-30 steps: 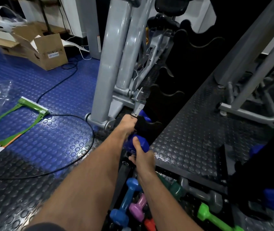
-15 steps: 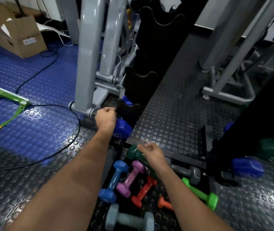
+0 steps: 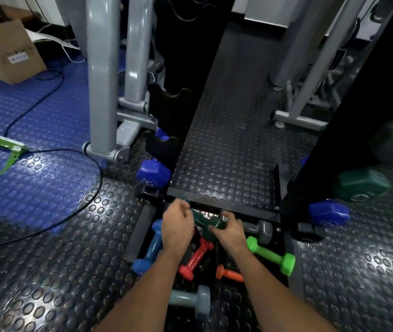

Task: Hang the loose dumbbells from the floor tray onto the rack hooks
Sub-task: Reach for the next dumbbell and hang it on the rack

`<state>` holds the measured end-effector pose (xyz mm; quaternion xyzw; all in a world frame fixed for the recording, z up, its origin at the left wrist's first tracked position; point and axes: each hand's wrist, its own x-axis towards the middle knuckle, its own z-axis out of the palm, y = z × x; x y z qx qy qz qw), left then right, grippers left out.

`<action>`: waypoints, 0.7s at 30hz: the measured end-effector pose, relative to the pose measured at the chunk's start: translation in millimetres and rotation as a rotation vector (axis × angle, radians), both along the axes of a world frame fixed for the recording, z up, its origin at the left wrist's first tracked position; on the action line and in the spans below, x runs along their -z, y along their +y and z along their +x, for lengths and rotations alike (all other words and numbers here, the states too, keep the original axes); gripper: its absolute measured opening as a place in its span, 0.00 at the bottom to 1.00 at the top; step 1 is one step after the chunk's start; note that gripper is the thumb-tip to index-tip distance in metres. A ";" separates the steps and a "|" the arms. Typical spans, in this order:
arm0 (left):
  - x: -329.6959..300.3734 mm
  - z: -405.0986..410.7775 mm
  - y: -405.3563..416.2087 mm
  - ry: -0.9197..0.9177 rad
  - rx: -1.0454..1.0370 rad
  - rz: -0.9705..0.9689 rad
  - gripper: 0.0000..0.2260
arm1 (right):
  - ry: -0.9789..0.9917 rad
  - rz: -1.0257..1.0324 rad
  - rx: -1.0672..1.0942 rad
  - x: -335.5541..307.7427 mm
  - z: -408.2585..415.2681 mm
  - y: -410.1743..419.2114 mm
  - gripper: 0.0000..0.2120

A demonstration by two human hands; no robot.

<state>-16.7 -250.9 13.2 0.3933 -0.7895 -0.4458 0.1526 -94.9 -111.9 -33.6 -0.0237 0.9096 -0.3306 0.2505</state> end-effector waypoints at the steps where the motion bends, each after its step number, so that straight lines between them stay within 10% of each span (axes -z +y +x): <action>1: 8.9 -0.2 1.9 -0.078 0.046 0.082 0.05 | -0.006 -0.004 -0.014 5.2 -0.5 0.3 0.35; 13: 60.3 -24.2 -0.7 -0.235 -0.083 0.772 0.05 | 0.172 0.215 -0.370 38.6 -7.4 -4.1 0.47; 21: 68.9 -26.8 0.6 -0.228 -0.143 0.943 0.08 | 0.223 0.311 -0.457 34.5 -12.9 -14.1 0.36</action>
